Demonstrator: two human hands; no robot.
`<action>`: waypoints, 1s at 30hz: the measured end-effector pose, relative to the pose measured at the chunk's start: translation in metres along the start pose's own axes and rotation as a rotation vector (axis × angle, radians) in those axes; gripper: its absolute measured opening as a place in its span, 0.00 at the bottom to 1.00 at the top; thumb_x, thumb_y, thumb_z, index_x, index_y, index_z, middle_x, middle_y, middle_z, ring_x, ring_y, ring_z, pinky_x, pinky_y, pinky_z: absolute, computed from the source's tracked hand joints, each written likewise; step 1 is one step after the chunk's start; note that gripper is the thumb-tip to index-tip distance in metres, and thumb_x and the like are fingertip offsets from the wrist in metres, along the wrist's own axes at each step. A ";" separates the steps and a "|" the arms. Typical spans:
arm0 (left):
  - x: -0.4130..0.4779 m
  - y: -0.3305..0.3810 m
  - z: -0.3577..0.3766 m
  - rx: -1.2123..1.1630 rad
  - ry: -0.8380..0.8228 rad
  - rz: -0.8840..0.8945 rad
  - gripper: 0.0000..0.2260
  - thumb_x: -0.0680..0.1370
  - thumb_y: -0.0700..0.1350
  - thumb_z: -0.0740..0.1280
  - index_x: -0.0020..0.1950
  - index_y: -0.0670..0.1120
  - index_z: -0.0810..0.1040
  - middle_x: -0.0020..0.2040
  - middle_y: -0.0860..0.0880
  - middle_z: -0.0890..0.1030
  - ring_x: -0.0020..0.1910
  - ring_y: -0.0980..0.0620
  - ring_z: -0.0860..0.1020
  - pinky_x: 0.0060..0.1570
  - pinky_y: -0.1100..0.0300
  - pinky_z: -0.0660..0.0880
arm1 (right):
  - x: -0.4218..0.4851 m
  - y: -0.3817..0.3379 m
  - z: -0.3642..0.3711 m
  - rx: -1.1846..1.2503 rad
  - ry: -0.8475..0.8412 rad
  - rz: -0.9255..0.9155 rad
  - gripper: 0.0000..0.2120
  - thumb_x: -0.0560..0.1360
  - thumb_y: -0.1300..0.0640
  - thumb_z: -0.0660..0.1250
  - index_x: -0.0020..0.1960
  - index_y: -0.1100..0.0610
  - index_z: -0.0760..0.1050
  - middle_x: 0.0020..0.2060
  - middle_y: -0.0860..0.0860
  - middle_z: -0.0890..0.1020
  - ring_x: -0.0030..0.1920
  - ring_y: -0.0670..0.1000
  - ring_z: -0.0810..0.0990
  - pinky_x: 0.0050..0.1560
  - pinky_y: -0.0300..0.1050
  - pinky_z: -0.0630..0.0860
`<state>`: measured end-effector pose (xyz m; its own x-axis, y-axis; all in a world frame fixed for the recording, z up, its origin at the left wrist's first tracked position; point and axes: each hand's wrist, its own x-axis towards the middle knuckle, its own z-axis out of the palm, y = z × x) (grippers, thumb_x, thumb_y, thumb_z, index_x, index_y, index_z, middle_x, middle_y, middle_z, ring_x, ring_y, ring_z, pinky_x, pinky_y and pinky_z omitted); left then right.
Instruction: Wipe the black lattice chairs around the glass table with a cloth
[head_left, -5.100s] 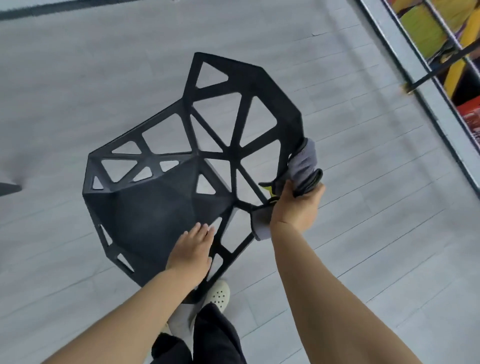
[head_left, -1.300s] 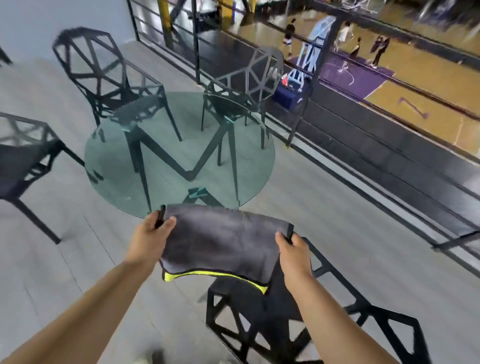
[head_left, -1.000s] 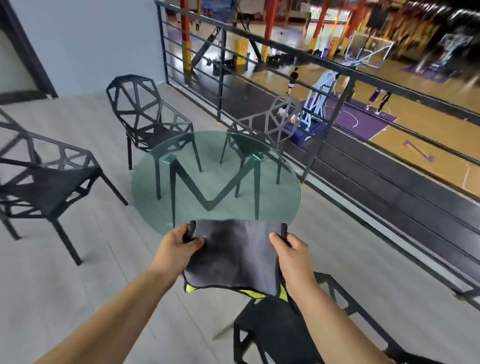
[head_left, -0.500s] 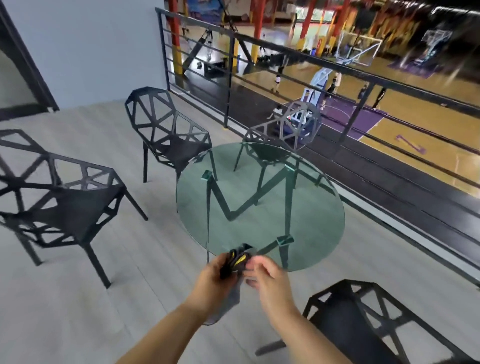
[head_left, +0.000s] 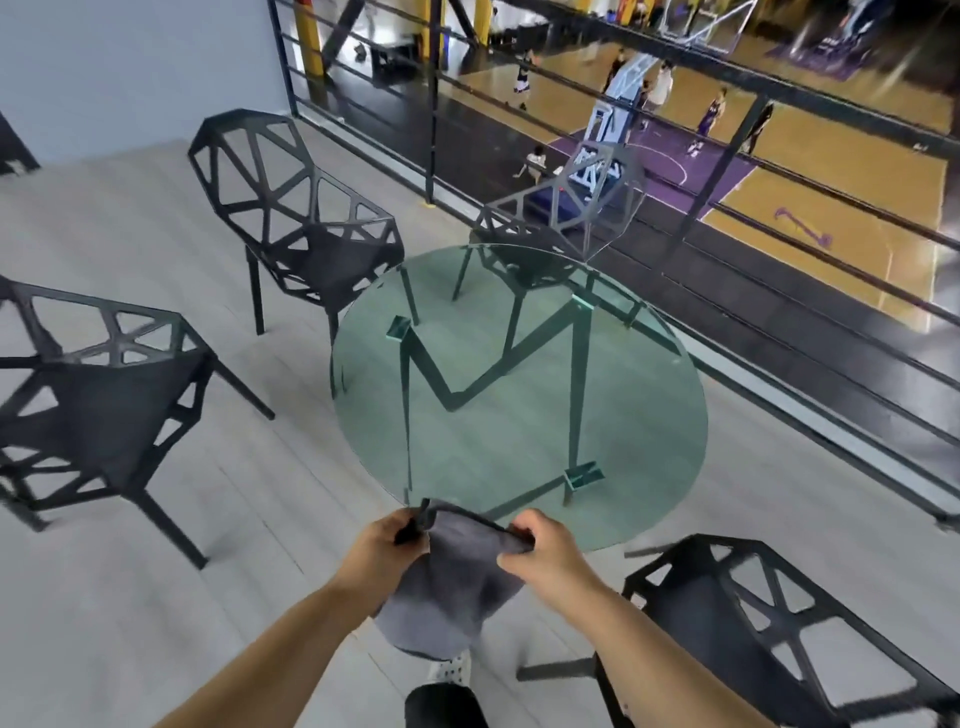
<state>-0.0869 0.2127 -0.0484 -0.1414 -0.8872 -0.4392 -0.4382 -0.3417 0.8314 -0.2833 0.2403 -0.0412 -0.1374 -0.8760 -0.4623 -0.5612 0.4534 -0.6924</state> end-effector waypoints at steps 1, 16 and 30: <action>0.010 -0.001 0.000 0.026 0.016 -0.030 0.08 0.76 0.35 0.65 0.52 0.45 0.76 0.48 0.45 0.79 0.49 0.51 0.74 0.43 0.63 0.65 | 0.012 -0.002 0.002 0.002 0.020 0.008 0.12 0.67 0.62 0.70 0.40 0.49 0.70 0.36 0.43 0.75 0.40 0.46 0.74 0.37 0.35 0.69; 0.176 0.030 0.002 0.738 -0.099 0.105 0.39 0.74 0.48 0.69 0.78 0.51 0.49 0.76 0.48 0.58 0.72 0.47 0.62 0.68 0.56 0.60 | 0.145 -0.002 -0.020 -0.263 0.140 0.030 0.33 0.74 0.57 0.69 0.75 0.55 0.58 0.72 0.53 0.63 0.70 0.53 0.64 0.65 0.40 0.62; 0.162 -0.002 -0.024 1.232 -0.350 0.265 0.36 0.78 0.44 0.61 0.78 0.51 0.40 0.78 0.50 0.41 0.77 0.50 0.44 0.74 0.53 0.42 | 0.139 -0.017 0.017 -0.854 -0.187 -0.075 0.36 0.77 0.49 0.63 0.77 0.50 0.45 0.77 0.55 0.39 0.76 0.56 0.37 0.74 0.55 0.38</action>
<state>-0.0878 0.0625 -0.1128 -0.4882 -0.6925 -0.5311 -0.8550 0.5016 0.1319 -0.2792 0.1131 -0.1027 0.0182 -0.8236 -0.5669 -0.9928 0.0521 -0.1075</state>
